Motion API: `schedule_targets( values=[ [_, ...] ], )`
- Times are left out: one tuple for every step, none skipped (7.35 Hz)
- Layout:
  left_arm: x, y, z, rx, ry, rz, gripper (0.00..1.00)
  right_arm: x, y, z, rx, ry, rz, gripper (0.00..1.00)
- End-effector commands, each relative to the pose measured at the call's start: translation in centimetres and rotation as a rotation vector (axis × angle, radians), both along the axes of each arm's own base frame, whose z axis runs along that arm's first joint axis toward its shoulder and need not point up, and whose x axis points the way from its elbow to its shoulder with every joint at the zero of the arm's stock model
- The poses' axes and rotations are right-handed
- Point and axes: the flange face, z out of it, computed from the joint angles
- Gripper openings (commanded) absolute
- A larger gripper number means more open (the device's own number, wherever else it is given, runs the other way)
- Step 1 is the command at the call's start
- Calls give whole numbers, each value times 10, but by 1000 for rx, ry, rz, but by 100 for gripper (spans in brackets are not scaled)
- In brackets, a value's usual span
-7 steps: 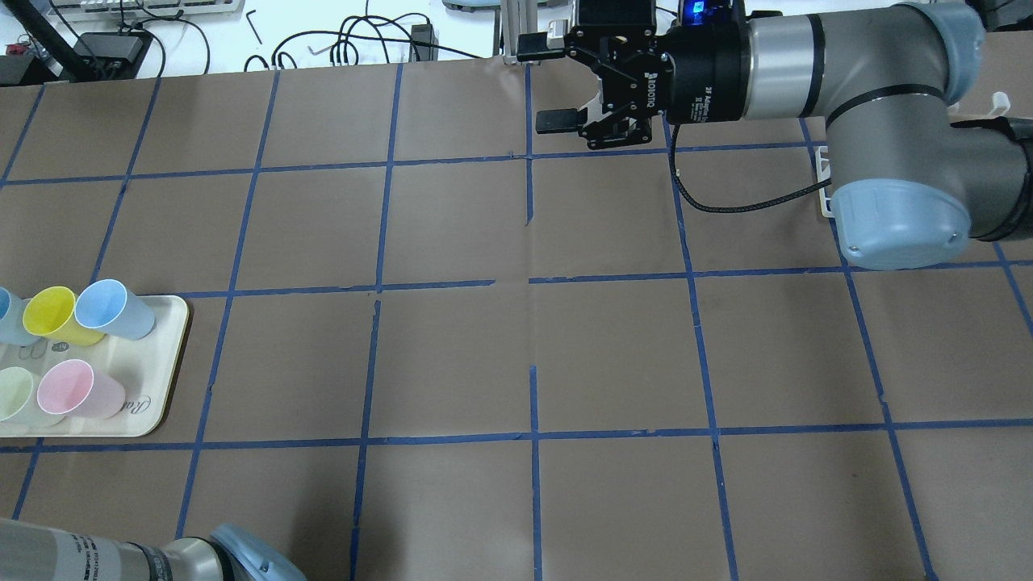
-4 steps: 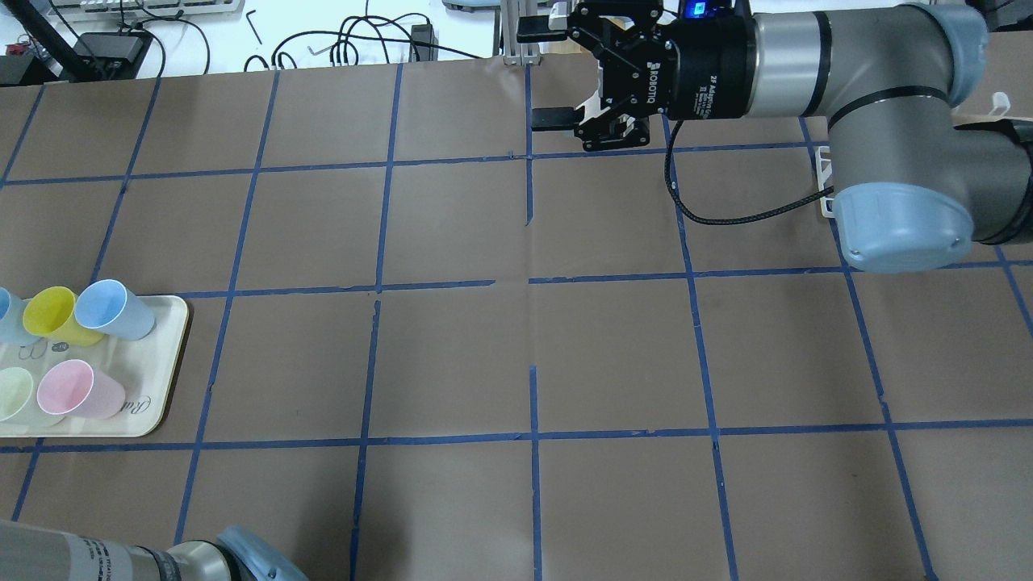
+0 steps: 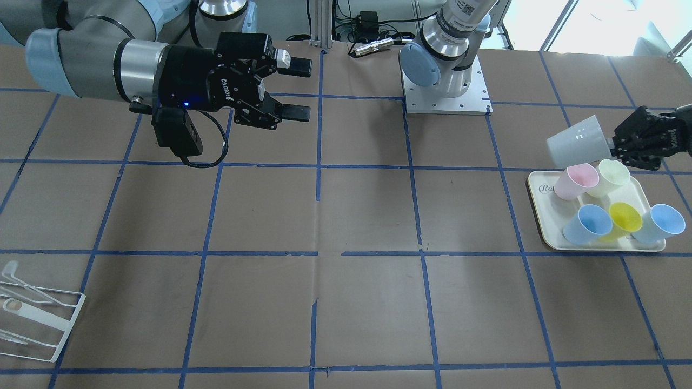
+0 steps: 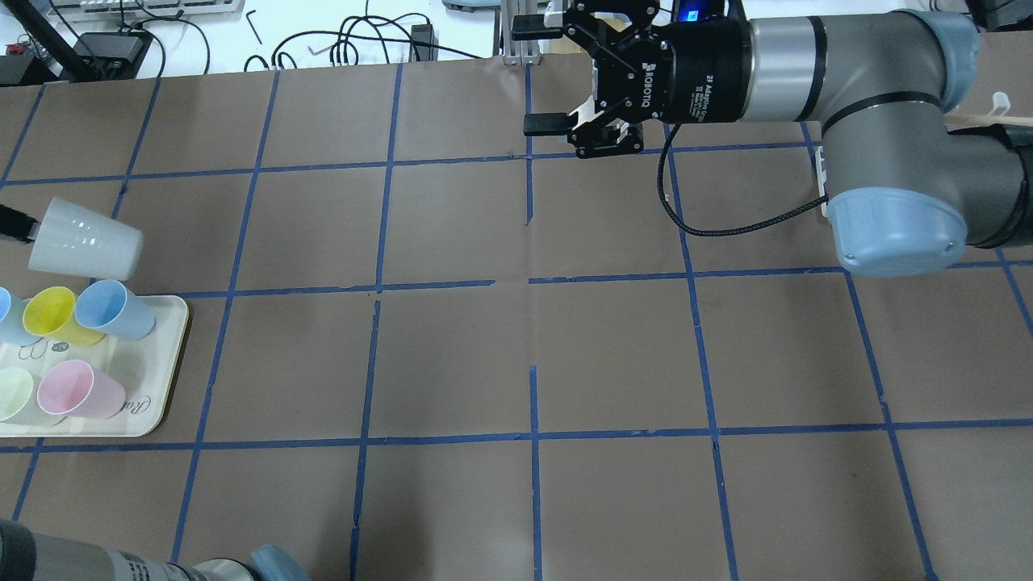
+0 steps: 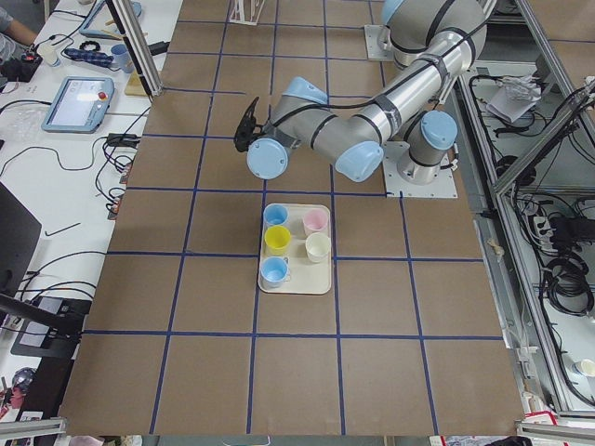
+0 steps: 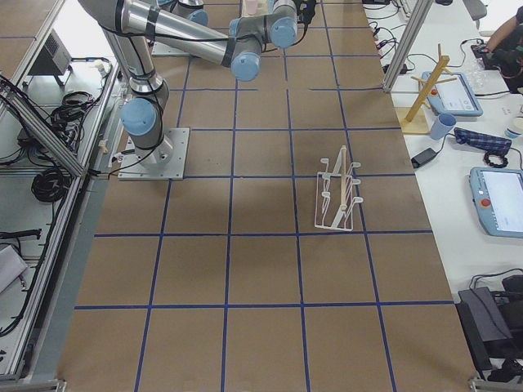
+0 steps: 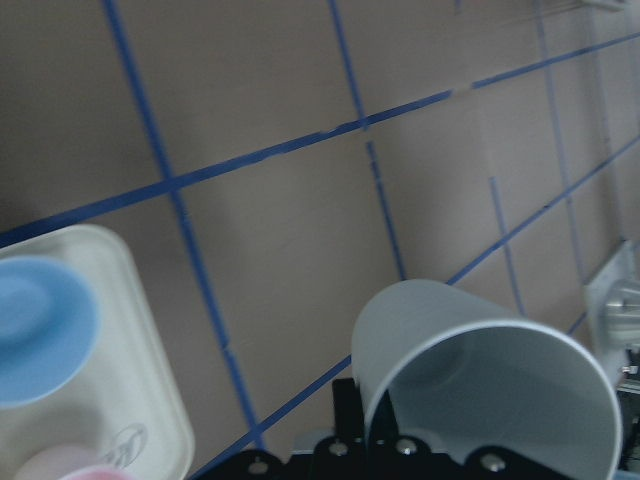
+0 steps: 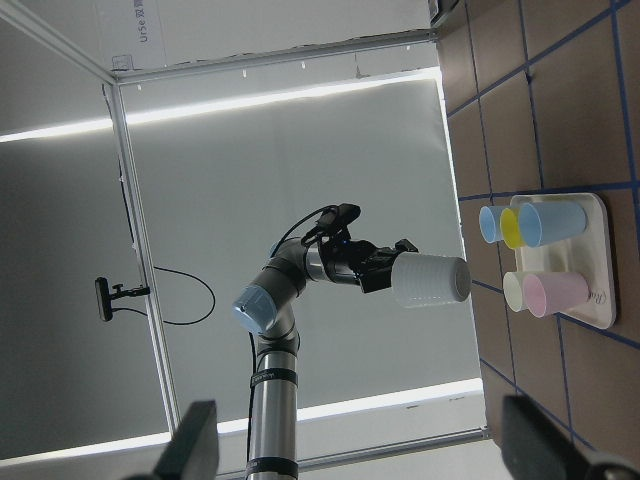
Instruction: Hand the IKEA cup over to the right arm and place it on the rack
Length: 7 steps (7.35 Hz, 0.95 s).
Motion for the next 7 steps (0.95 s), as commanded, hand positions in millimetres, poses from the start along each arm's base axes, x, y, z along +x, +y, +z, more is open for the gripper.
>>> schedule_targets(
  values=[
    [-102,-10,10,35,207,24,1,0,2,-11,82,-6,-3,100],
    [-128,-4,-4,50,278,67,2,0,5,-9,94,-6,-4,100],
    [-158,1,-17,92,363,118,2,2,7,-6,95,-4,-2,100],
    [-191,-4,-17,72,415,153,2,2,9,-3,88,-5,-1,100],
    [-226,-13,-19,63,461,172,2,3,8,-6,94,-5,0,100],
    [-259,-17,-12,44,497,184,2,4,5,-10,124,-1,1,100],
    [-274,-17,-12,44,513,187,2,4,5,-11,139,-1,0,100]
  ],
)
